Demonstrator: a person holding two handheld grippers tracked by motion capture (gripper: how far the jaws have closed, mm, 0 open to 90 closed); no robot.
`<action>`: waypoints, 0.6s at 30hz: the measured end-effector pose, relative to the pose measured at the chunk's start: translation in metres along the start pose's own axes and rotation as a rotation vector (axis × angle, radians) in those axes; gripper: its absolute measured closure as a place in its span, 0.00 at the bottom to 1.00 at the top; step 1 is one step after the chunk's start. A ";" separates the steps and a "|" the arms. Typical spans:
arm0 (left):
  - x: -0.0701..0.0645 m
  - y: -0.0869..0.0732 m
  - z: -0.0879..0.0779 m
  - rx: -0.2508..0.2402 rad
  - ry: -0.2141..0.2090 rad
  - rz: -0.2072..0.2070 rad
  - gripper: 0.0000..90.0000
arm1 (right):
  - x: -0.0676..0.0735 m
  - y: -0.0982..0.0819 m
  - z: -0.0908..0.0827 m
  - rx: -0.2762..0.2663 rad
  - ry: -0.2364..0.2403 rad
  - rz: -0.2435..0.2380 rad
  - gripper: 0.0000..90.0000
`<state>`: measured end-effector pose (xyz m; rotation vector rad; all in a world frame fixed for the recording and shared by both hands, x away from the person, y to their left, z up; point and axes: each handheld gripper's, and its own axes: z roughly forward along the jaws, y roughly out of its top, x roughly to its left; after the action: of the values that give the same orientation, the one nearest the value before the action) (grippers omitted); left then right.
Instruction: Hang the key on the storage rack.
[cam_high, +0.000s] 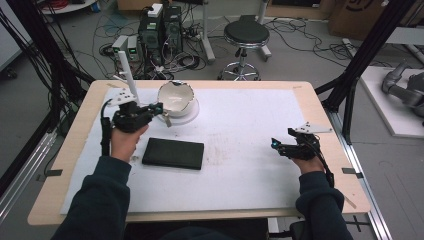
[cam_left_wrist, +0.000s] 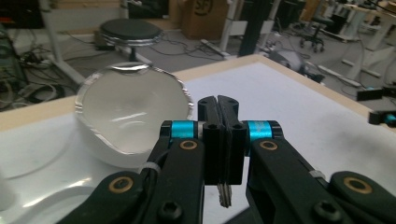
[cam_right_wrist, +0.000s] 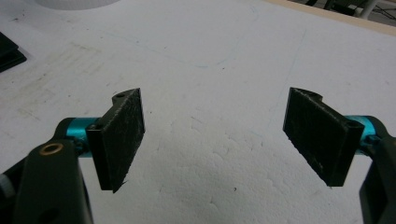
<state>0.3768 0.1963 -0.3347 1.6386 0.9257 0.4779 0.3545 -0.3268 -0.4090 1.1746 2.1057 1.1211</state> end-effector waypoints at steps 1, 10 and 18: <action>0.006 0.004 -0.005 -0.008 0.017 0.000 0.98 | 0.000 0.000 0.000 0.001 -0.001 0.001 0.23; 0.047 0.033 -0.032 -0.052 0.112 -0.004 0.98 | -0.002 0.001 0.001 -0.001 0.005 0.012 0.23; 0.079 0.062 -0.040 -0.064 0.177 -0.003 0.98 | -0.001 0.001 0.001 -0.002 0.003 0.014 0.23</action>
<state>0.4157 0.2795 -0.2781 1.5551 1.0321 0.6520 0.3563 -0.3273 -0.4086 1.1890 2.1011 1.1318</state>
